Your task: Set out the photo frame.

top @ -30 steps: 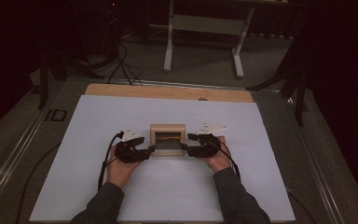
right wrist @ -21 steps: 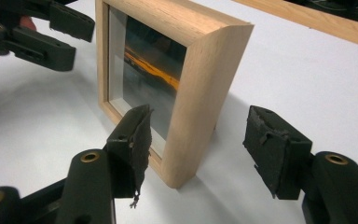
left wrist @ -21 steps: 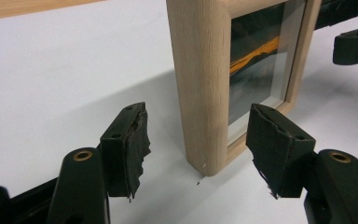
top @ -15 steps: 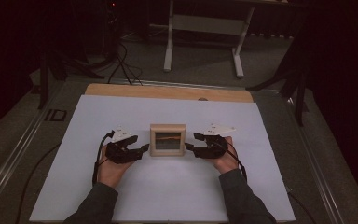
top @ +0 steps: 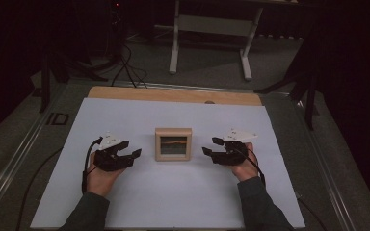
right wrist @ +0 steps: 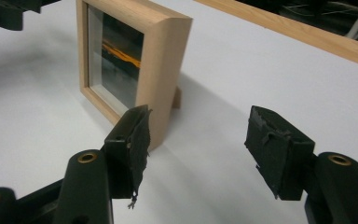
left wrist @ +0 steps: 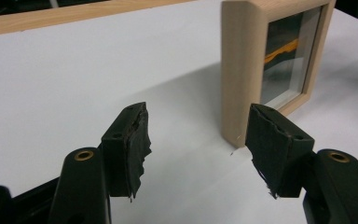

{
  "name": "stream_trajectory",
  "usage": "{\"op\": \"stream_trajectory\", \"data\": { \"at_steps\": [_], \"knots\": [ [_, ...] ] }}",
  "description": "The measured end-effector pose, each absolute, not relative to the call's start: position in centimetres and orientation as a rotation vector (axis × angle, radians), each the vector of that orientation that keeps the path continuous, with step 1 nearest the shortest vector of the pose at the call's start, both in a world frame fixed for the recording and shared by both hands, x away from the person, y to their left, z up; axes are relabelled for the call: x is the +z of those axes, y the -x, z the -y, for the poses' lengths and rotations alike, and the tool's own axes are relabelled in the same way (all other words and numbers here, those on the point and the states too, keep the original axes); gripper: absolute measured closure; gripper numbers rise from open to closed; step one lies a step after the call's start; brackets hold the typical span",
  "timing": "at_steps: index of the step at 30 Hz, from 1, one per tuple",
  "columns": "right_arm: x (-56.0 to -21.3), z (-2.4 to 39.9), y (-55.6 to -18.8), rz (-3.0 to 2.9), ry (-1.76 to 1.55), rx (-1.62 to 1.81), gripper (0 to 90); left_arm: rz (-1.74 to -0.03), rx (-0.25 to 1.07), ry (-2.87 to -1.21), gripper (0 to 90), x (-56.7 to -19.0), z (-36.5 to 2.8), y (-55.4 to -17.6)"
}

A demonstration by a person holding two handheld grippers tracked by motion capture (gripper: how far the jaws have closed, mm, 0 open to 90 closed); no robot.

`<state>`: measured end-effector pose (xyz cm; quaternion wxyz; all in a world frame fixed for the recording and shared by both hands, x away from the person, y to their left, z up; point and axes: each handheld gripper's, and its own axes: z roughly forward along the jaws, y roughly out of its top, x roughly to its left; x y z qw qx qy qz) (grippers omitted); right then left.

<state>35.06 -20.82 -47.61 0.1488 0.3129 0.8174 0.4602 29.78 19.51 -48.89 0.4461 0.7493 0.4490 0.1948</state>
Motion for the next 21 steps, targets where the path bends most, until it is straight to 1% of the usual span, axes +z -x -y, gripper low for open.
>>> {"op": "stream_trajectory", "data": {
  "at_steps": [12, 21],
  "knots": [
    [-47.4, 23.3, -34.0, -2.287, -0.94, 1.33, 37.4, -1.139, 0.535, -1.855, 39.3, -48.8, -22.3, -27.8],
    [-48.8, 26.2, -31.7, -2.215, -1.008, 1.332, 35.8, -1.175, 0.546, -1.851, 38.5, -49.6, -23.4, -26.4]
  ]
}}
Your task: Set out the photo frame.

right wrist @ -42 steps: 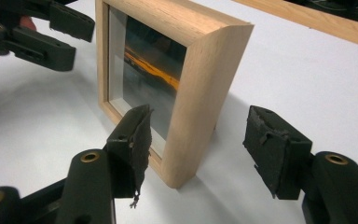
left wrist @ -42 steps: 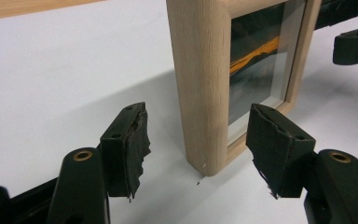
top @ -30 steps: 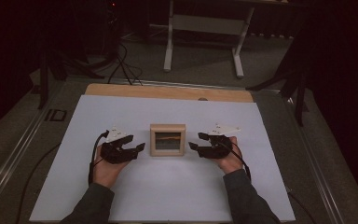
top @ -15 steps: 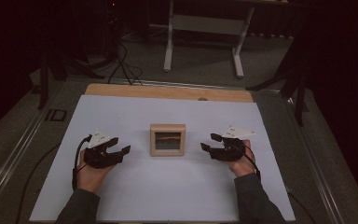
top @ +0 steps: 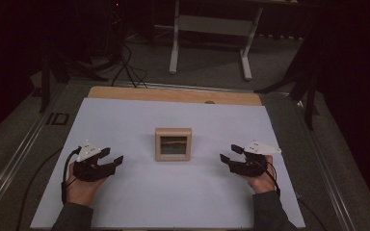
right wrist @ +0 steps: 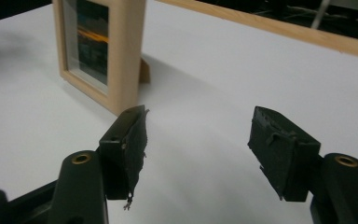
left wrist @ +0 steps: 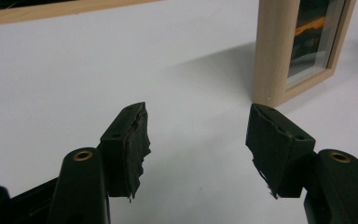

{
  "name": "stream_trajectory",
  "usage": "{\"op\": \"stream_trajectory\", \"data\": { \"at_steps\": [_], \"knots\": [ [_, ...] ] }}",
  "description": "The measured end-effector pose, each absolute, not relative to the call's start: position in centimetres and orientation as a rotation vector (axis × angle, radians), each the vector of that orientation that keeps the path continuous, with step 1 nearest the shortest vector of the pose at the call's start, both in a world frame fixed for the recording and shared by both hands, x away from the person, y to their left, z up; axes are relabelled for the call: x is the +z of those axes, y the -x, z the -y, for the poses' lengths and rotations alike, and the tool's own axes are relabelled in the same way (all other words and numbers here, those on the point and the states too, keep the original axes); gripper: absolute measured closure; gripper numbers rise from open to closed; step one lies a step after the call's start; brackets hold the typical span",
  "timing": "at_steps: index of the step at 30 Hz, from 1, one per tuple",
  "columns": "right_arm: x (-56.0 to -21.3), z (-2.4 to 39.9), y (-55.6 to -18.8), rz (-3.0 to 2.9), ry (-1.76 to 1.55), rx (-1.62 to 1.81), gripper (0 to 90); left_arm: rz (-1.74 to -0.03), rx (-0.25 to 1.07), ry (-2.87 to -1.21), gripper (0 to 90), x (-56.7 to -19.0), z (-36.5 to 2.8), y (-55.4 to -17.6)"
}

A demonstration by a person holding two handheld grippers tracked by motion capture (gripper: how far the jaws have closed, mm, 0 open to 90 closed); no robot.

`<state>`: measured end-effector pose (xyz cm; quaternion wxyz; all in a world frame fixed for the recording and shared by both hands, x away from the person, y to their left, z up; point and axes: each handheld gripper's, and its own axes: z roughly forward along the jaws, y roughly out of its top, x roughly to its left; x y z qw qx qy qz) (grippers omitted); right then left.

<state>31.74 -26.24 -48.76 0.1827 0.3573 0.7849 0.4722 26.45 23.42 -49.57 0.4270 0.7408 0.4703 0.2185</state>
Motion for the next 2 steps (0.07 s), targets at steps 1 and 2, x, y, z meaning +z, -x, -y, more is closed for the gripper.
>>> {"op": "stream_trajectory", "data": {
  "at_steps": [1, 2],
  "knots": [
    [-48.95, 26.52, -31.53, -2.207, -1.025, 1.339, 35.2, -1.18, 0.552, -1.857, 38.5, -49.73, -23.49, -26.32],
    [-49.14, 26.78, -31.34, -2.2, -1.033, 1.344, 35.0, -1.186, 0.554, -1.861, 38.3, -49.91, -23.55, -26.22]
  ]
}}
